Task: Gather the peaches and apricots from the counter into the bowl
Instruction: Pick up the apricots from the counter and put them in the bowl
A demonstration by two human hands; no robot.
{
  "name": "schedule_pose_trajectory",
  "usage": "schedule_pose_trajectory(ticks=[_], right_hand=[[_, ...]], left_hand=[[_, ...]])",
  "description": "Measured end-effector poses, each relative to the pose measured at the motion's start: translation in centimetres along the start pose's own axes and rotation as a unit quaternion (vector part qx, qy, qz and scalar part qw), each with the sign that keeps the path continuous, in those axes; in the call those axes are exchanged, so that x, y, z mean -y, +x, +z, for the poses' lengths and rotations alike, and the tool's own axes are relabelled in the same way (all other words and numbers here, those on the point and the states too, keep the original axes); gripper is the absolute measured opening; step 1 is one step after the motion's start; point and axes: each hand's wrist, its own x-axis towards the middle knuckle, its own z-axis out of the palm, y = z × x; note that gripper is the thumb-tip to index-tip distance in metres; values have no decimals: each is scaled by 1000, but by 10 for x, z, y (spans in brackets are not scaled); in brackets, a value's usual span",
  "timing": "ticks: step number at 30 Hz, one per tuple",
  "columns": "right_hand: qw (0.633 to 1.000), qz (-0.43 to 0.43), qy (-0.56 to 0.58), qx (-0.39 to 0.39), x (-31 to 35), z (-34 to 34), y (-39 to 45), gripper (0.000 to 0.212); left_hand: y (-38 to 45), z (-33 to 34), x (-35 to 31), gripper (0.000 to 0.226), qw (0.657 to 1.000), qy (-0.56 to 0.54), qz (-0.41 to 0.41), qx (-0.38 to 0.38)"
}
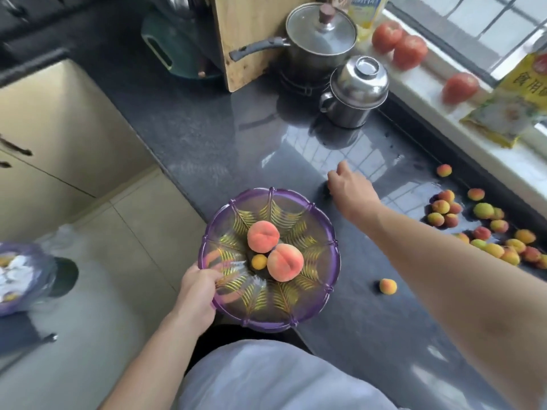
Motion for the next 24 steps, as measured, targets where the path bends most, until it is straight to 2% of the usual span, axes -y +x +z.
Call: schedule_pose_trajectory(ticks=[2, 5, 8, 10, 12, 14, 15, 19, 24], right_hand=[[1000, -10, 16, -22, -2, 5, 1, 28], [986, 35, 141, -79, -2, 8, -4, 8], [932, 87, 322, -140, 6, -12, -33, 28], [893, 97, 401, -182, 15, -31, -66, 29], [858, 123, 473, -160, 24, -43, -100, 22], [821, 140, 549, -77, 36, -46, -124, 19], [820, 142, 552, -42, 43, -41, -129, 20], [885, 156, 438, 0, 72, -14, -118, 29], [922, 165, 350, 12, 84, 1, -96, 14]], left_hand=[[0, 1, -1, 44, 1000, 2, -2, -3], [4, 3, -3, 44, 1000, 16, -1, 4], [8, 8, -5, 45, 1000, 25, -2, 19], [8, 14, -5, 46, 999, 31, -1, 28], [7, 20, -5, 47, 999, 31, 0, 38], [5, 25, -5, 48, 999, 33, -2, 43], [4, 26, -4, 49, 998, 35, -2, 44], [1, 29, -1, 49, 998, 52, 3, 40], [-1, 29, -2, 48, 997, 65, 6, 35]])
